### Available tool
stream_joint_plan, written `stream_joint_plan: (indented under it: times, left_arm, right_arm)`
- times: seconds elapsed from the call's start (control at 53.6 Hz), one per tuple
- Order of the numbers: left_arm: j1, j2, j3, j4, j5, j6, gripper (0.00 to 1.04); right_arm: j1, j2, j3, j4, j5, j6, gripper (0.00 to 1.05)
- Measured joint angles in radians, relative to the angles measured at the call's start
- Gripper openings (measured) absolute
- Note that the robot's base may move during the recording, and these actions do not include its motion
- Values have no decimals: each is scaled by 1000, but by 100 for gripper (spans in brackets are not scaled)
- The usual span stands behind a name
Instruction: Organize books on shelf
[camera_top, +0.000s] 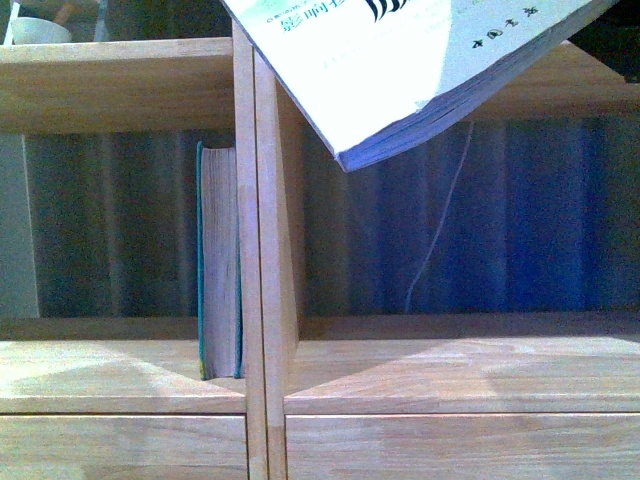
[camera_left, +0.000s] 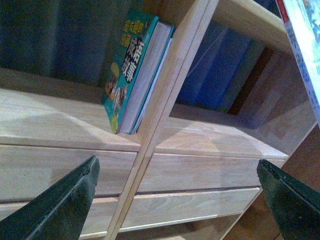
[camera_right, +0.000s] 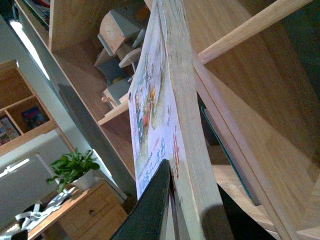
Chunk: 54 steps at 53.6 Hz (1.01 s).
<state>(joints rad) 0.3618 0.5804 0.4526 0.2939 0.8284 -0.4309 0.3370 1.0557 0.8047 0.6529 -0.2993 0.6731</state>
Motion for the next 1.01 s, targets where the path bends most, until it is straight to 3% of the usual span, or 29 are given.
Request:
stream_joint_plan:
  times: [0.243, 0.392, 0.71, 1.008]
  left_arm:
    - [-8, 229, 196, 82, -22, -82, 97]
    - [-76, 331, 271, 134, -94, -146, 97]
    - [-440, 542, 395, 290, -330, -350, 97]
    - [-649, 643, 502, 288, -424, -348, 97]
  right_arm:
    - [-2, 8, 7, -11, 16, 4, 15]
    - [9, 11, 35, -31, 46, 8, 15]
    - [67, 24, 112, -38, 55, 24, 15]
    - [80, 67, 124, -42, 67, 38, 15]
